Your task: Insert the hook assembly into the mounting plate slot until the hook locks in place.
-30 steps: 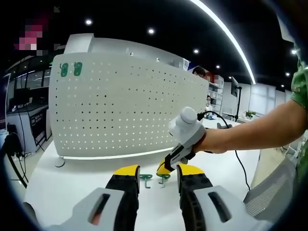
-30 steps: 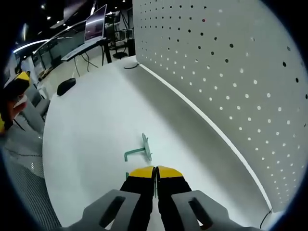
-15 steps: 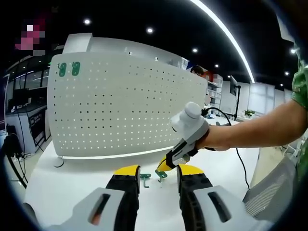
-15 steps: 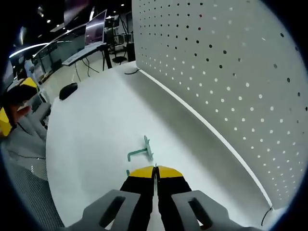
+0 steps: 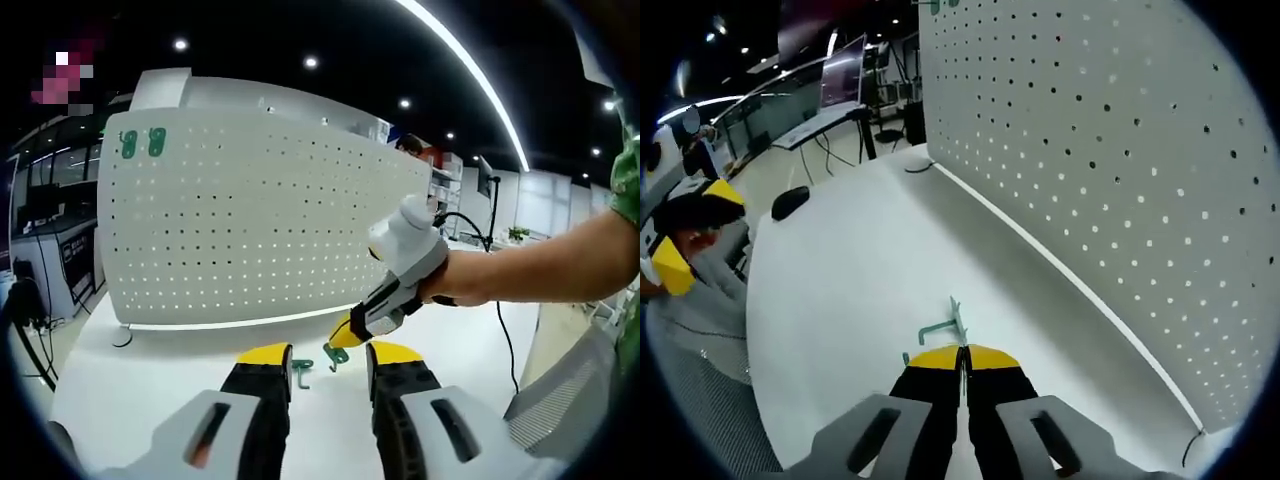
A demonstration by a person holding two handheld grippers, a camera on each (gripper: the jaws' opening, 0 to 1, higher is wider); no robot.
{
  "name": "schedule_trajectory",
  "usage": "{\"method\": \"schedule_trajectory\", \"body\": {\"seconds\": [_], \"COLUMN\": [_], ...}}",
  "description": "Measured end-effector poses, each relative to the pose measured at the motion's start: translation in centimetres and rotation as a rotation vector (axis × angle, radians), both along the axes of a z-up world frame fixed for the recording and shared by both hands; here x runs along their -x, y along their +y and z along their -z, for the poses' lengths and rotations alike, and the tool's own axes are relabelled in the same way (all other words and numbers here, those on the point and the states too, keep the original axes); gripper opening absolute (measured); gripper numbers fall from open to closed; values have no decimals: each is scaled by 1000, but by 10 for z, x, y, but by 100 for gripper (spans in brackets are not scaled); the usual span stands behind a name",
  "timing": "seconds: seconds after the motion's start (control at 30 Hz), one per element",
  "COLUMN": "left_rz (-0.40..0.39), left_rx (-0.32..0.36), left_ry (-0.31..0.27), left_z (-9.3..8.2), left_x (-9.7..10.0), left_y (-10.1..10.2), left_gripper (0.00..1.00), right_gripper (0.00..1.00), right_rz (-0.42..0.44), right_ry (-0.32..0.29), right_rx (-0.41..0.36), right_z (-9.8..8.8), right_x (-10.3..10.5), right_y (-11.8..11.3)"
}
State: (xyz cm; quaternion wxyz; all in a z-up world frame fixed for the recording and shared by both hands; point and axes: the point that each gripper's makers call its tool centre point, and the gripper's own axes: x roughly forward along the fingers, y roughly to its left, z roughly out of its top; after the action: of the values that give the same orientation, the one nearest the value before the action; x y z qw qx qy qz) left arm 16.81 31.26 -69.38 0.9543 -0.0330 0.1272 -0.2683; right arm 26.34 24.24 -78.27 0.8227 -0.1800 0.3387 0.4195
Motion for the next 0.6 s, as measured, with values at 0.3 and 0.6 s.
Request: {"method": "schedule_trajectory", "body": {"seconds": [0.3,0.6], "left_rz": [-6,-13], "left_rx": [2,4], "left_ry": [3,-4], "left_z": [0,-5], "left_x": [0,-1], "left_y": [0,0], "left_gripper": [30,30], "right_gripper": [0,0], "right_rz": [2,10], "right_ry": [-45,-91], "right_rx": [-76,-176], "right_z": [-32,-73], "right_x": [8,16], "right_y": [8,15]}}
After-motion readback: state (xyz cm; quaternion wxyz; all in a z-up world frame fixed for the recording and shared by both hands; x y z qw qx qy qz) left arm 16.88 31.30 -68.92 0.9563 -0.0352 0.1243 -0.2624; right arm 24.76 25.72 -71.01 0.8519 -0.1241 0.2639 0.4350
